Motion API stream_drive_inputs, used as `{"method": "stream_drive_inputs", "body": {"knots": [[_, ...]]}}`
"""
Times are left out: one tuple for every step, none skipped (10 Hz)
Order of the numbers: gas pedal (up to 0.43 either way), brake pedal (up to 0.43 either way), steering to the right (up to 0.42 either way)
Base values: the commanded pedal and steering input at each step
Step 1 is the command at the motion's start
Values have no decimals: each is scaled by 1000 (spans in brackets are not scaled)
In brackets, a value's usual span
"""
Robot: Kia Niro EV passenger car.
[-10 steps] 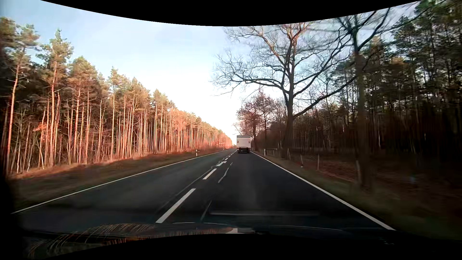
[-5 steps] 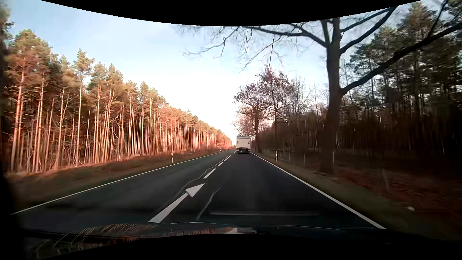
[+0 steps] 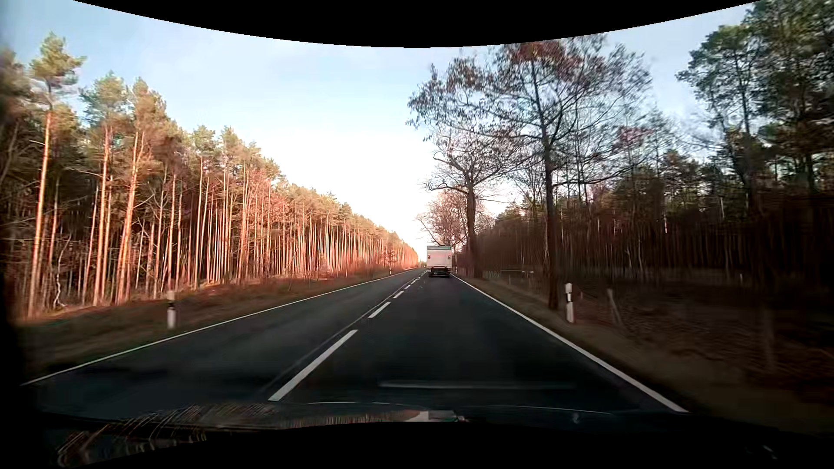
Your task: Follow the waypoints while adhering to traffic rules and regulations
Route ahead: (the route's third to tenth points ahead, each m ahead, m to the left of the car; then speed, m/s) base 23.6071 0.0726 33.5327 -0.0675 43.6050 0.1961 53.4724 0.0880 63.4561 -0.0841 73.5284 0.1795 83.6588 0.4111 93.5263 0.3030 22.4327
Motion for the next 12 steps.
{"method": "stream_drive_inputs", "body": {"knots": [[169,0,-1],[169,0,-1],[169,0,-1],[169,0,-2],[169,0,-2],[169,0,-2],[169,0,-2],[169,0,-2],[169,0,-2],[177,0,-2],[177,0,-2],[177,0,-2]]}}
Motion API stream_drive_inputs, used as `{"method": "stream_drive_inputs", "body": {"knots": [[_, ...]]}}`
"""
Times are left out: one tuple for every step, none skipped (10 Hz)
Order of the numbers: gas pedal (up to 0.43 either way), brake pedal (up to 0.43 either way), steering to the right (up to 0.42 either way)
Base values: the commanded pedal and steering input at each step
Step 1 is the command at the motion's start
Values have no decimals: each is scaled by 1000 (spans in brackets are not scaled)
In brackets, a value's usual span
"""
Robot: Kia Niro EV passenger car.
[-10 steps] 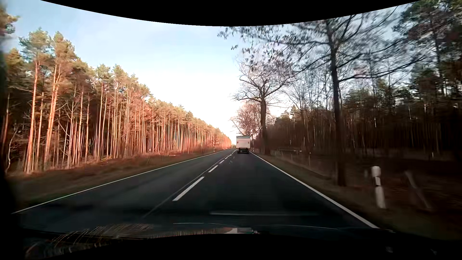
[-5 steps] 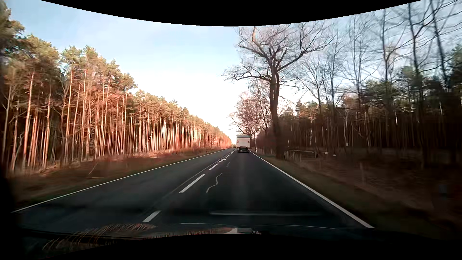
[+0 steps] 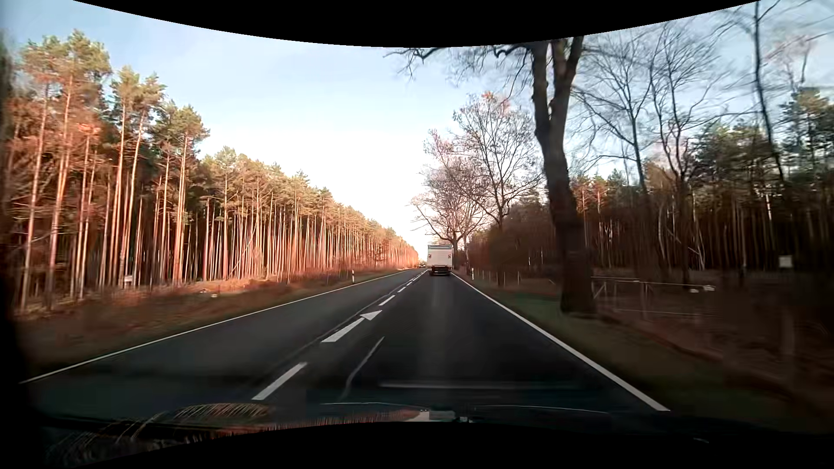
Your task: Follow the waypoints while adhering to traffic rules and regulations
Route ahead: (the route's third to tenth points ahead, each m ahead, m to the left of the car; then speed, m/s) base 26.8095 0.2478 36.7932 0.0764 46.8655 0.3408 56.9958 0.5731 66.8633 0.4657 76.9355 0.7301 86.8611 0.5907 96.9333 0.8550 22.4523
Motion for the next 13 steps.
{"method": "stream_drive_inputs", "body": {"knots": [[177,0,-2],[177,0,-3],[177,0,-3],[189,0,-3],[189,0,-3],[197,0,-3],[197,0,-3],[197,0,-3],[197,0,-3],[209,0,-3],[209,0,-3],[209,0,-3],[209,0,-3]]}}
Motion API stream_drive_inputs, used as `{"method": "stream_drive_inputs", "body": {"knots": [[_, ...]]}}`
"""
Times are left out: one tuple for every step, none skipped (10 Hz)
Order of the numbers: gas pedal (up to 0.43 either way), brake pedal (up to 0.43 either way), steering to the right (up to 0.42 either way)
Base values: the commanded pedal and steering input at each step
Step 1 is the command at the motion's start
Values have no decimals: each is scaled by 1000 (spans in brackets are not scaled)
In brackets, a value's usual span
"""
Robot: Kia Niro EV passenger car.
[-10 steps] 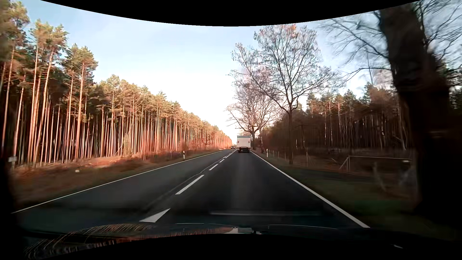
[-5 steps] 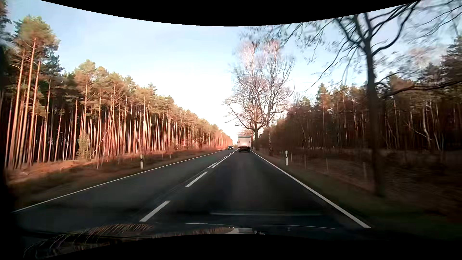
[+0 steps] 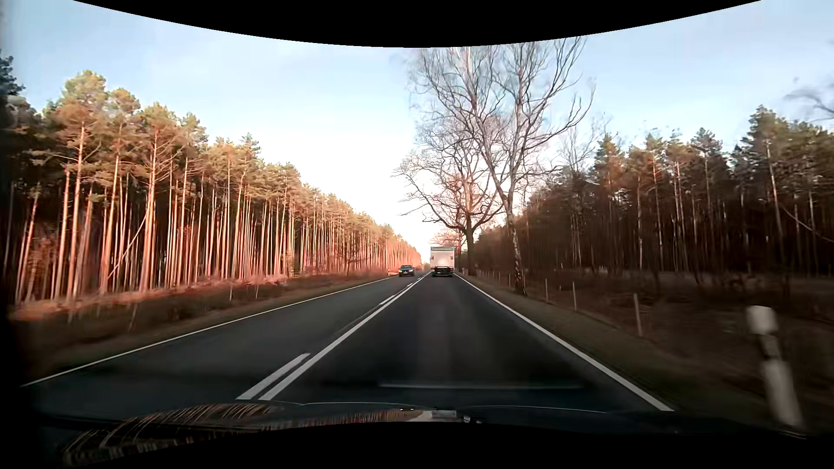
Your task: Follow the waypoints while adhering to traffic rules and regulations
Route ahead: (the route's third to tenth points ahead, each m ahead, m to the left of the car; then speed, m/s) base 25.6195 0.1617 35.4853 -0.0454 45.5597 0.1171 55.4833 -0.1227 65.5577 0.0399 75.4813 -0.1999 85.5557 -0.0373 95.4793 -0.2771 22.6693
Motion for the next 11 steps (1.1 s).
{"method": "stream_drive_inputs", "body": {"knots": [[209,0,-2],[209,0,-1],[209,0,-1],[197,0,0],[197,0,0],[197,0,0],[197,0,0],[197,0,0],[197,0,0],[197,0,0],[209,0,0]]}}
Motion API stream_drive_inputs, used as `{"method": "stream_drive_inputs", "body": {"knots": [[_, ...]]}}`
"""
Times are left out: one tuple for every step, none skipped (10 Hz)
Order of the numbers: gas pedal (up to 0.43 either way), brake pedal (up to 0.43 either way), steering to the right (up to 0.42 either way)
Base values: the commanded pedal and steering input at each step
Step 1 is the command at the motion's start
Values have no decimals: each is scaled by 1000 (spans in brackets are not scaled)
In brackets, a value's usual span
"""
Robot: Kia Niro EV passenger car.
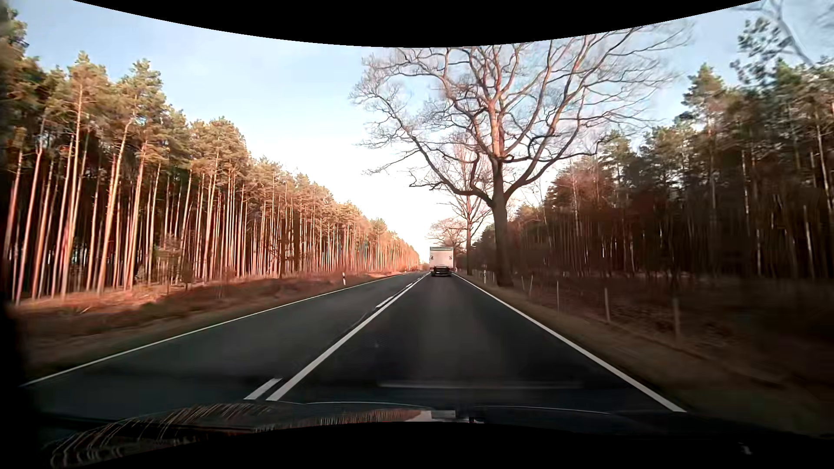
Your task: Follow the waypoints while adhering to traffic rules and regulations
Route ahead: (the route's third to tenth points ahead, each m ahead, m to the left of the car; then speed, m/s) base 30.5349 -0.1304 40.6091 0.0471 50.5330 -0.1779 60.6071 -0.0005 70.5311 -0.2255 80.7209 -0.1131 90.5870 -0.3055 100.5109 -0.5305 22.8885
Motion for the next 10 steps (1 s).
{"method": "stream_drive_inputs", "body": {"knots": [[209,0,0],[209,0,0],[209,0,0],[209,0,0],[197,0,0],[197,0,0],[197,0,0],[197,0,0],[197,0,0],[197,0,-1]]}}
